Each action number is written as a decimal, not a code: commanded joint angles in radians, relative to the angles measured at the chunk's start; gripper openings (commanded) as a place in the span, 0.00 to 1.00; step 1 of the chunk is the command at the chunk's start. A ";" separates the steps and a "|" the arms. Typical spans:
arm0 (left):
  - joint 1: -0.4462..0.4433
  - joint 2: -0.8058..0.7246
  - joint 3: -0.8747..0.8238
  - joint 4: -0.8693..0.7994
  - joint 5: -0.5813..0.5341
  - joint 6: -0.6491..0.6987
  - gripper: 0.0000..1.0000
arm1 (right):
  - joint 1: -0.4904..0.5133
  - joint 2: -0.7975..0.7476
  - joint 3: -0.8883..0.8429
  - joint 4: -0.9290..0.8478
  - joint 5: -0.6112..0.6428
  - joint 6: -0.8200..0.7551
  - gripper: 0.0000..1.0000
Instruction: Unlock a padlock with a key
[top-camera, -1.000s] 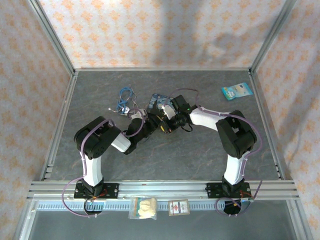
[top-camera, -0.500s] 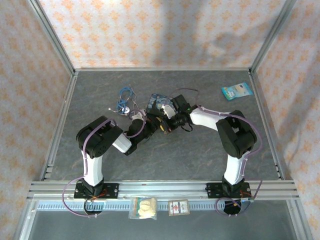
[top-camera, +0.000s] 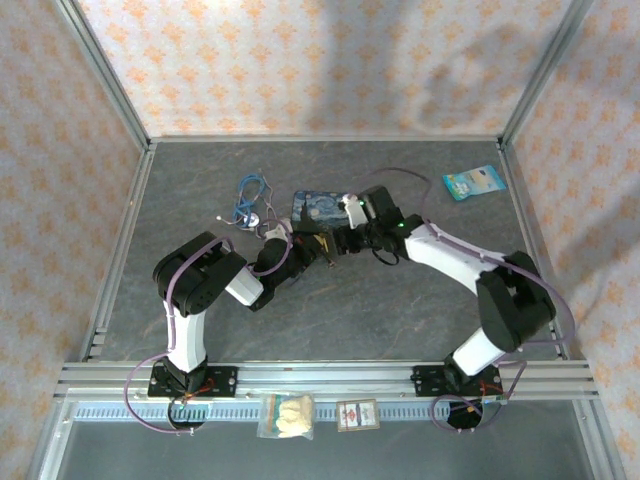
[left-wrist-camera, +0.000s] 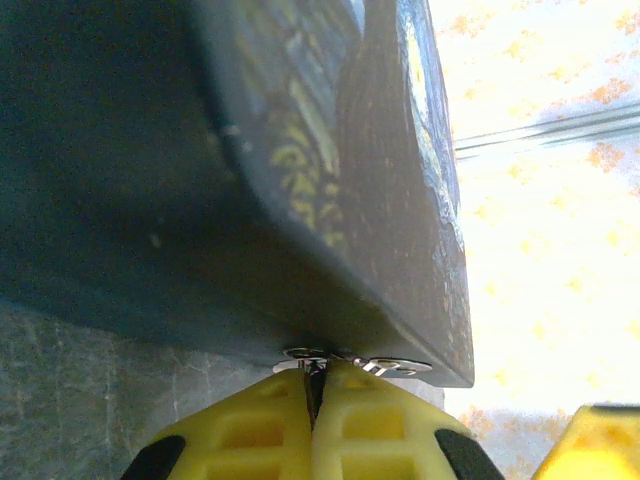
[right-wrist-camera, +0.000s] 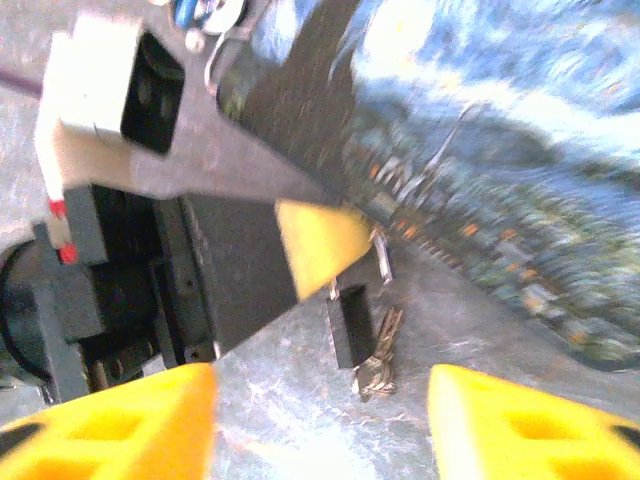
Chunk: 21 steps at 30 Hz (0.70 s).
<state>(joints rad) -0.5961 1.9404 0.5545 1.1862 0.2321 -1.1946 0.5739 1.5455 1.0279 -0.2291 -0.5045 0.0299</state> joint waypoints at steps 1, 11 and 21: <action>-0.005 0.005 -0.004 0.025 0.040 0.039 0.00 | -0.012 -0.052 -0.018 0.035 0.194 0.135 0.72; -0.005 -0.005 -0.018 0.028 0.049 0.044 0.00 | -0.043 0.097 0.057 0.167 0.354 0.277 0.82; -0.005 -0.014 -0.028 0.034 0.042 0.039 0.00 | -0.049 0.256 0.074 0.240 0.387 0.352 0.83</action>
<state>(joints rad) -0.5957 1.9400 0.5461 1.1938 0.2577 -1.1767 0.5312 1.7847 1.0962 -0.0261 -0.1635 0.3489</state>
